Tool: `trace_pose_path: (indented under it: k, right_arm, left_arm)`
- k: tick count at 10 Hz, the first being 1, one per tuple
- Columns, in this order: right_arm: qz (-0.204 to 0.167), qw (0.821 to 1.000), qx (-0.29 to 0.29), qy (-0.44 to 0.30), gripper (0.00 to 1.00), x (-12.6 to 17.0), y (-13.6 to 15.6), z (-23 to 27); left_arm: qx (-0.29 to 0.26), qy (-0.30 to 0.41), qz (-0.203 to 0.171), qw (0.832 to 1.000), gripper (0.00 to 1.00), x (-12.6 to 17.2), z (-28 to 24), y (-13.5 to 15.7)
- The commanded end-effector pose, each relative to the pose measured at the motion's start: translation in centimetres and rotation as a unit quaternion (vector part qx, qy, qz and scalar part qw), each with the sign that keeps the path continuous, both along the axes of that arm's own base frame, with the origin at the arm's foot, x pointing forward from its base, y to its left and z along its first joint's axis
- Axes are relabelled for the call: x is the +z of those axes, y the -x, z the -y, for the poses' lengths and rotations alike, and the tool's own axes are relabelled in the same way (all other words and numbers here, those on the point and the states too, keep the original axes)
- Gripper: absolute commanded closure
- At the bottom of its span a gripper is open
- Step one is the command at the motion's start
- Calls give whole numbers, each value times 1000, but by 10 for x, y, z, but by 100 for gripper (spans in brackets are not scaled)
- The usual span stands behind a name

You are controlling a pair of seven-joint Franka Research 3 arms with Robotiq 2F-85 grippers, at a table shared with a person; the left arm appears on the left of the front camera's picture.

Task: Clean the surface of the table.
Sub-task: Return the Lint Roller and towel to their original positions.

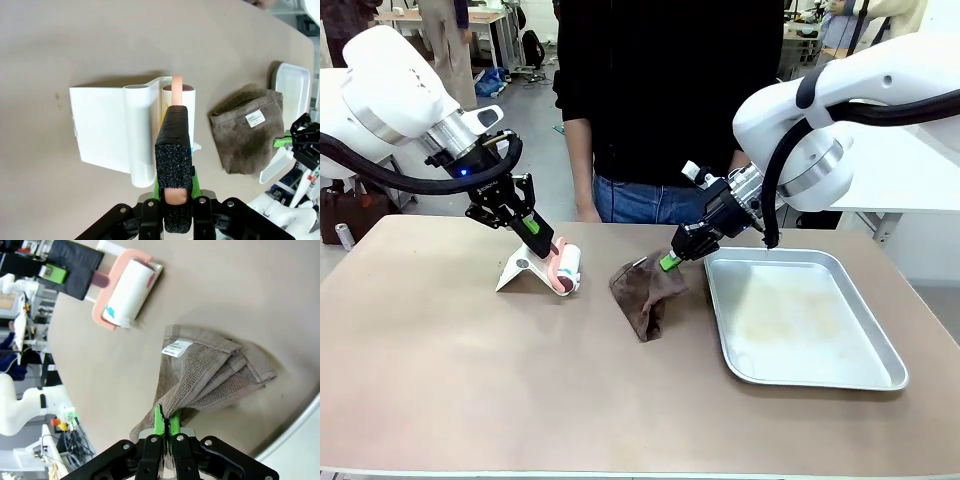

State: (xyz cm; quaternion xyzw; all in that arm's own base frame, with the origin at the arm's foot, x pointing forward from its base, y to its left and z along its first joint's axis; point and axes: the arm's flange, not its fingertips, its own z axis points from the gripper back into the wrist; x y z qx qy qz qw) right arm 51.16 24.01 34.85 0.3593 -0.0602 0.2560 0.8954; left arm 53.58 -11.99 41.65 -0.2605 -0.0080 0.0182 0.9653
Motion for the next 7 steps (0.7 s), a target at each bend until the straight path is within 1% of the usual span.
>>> trace_pose_path:
  k: [1,3,7]
  right_arm:
    - [-3,1000,-15,23,96,2,6,-3]
    - [-1,1000,-12,23,96,1,7,-4]
    - [0,999,-11,31,96,0,8,-4]
  left_arm:
    - [34,-32,-8,999,78,-11,0,10]
    - [48,-40,-17,998,78,-12,1,10]
    - [43,-41,-21,998,78,-17,-2,9]
